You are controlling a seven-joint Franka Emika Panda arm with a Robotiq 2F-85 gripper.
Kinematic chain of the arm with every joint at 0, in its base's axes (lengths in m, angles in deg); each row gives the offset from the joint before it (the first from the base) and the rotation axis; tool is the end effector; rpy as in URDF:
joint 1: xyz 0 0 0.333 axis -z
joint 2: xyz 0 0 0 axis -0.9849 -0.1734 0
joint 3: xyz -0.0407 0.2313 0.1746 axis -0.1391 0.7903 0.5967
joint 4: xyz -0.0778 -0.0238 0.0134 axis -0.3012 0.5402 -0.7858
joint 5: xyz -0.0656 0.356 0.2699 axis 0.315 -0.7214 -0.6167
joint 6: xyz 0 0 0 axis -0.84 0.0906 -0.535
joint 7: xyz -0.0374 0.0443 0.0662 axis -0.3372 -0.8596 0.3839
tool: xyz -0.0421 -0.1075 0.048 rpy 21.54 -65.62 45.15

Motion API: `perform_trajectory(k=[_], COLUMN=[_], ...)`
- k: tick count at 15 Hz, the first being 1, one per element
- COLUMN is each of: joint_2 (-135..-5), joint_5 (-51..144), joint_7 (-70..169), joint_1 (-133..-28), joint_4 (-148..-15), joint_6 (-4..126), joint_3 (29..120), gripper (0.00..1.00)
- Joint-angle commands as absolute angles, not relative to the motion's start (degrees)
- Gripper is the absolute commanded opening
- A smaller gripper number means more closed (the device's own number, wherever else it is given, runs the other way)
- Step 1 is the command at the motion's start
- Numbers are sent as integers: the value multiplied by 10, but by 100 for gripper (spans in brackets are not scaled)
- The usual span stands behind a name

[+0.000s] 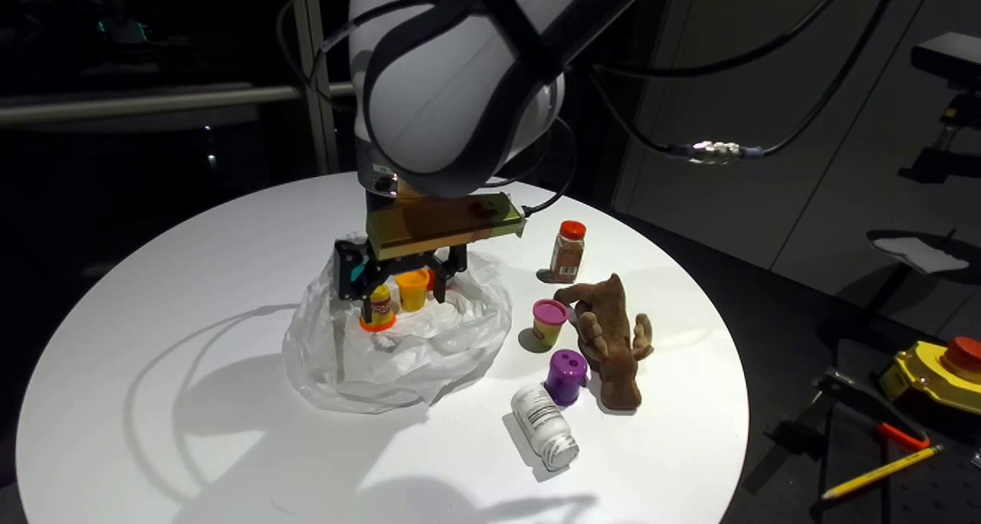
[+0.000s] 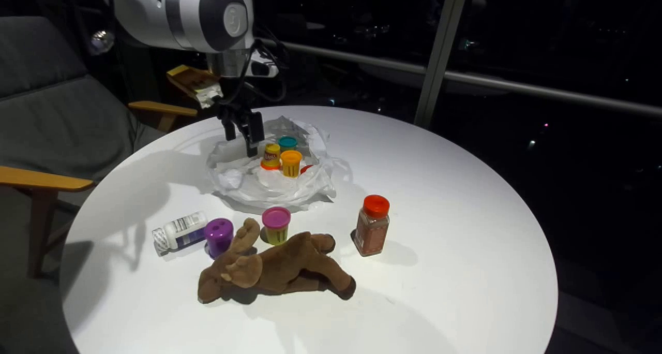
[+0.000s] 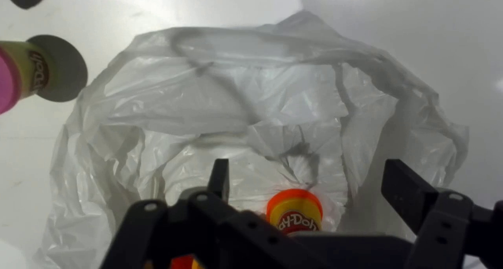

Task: Remove the contents from the plastic bag.

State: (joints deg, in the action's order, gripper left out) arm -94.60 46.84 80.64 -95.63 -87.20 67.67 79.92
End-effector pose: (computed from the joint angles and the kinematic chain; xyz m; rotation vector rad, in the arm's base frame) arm 0.6685 0.2066 0.0945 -3.1044 0.4524 -0.0667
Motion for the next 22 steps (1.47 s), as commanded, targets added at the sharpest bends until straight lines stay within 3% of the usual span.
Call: perform_trajectory(k=[1, 16, 18, 20, 21, 22], joint_2=[-1003, -1138, -1147, -1156, -1158, -1158], joint_5=[461, 441, 437, 437, 440, 442], joint_7=[790, 785, 787, 788, 792, 794], joint_1=[-964, -943, -943, -945, -949, -951], joint_4=[-766, -550, -532, -518, -513, -508], joint_6=[637, 533, 523, 516, 514, 510], joint_3=[782, 774, 774, 773, 770, 768], gripper=[100, 99, 90, 69, 68, 76])
